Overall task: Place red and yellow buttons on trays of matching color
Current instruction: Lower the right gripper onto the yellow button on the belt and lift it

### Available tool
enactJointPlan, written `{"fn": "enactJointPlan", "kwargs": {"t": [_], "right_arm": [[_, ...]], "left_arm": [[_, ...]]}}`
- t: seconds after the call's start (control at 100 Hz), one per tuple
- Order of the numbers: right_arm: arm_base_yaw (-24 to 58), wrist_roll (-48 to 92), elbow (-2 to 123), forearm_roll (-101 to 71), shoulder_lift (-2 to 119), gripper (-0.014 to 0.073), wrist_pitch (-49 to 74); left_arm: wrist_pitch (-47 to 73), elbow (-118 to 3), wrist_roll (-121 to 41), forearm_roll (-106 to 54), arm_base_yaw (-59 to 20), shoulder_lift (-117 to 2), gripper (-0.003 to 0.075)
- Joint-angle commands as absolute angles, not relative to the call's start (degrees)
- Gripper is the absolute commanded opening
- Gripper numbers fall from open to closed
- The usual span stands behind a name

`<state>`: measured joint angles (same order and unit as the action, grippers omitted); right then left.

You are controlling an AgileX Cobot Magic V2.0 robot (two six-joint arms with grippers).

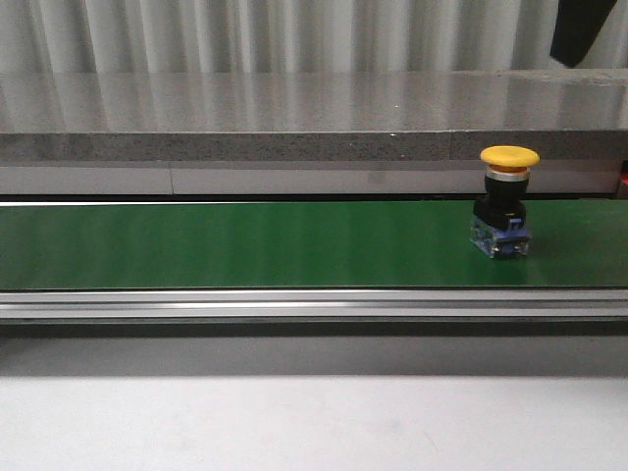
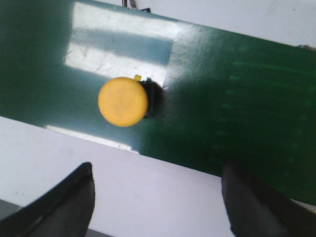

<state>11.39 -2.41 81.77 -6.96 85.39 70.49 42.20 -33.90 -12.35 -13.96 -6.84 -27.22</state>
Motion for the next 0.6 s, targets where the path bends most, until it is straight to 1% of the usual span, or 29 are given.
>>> {"fn": "enactJointPlan", "kwargs": {"t": [0.0,0.18,0.35,0.41,0.46,0.59], "right_arm": [[12.2,-1.5,82.8,-7.9,85.8,0.0541,70.6],[12.2,-1.5,82.8,-8.4,90.5,0.0541,69.7],[12.2,-0.7,82.8,-8.4,94.4,0.0541,66.4],[12.2,-0.6,82.8,-8.2,95.4,0.0529,65.9],[12.2,-0.6,82.8,-7.2,96.1,0.0484,65.6],[12.0,-0.6,82.8,-5.8,97.0,0.0283,65.1]], "left_arm": [[38.5,-35.3,-12.5,-15.3,-7.3,-27.5,-0.0020],[38.5,-35.3,-12.5,-15.3,-7.3,-27.5,-0.0020],[38.5,-35.3,-12.5,-15.3,-7.3,-27.5,-0.0020],[38.5,-35.3,-12.5,-15.3,-7.3,-27.5,-0.0020],[38.5,-35.3,-12.5,-15.3,-7.3,-27.5,-0.0020],[38.5,-35.3,-12.5,-15.3,-7.3,-27.5,-0.0020]]}}
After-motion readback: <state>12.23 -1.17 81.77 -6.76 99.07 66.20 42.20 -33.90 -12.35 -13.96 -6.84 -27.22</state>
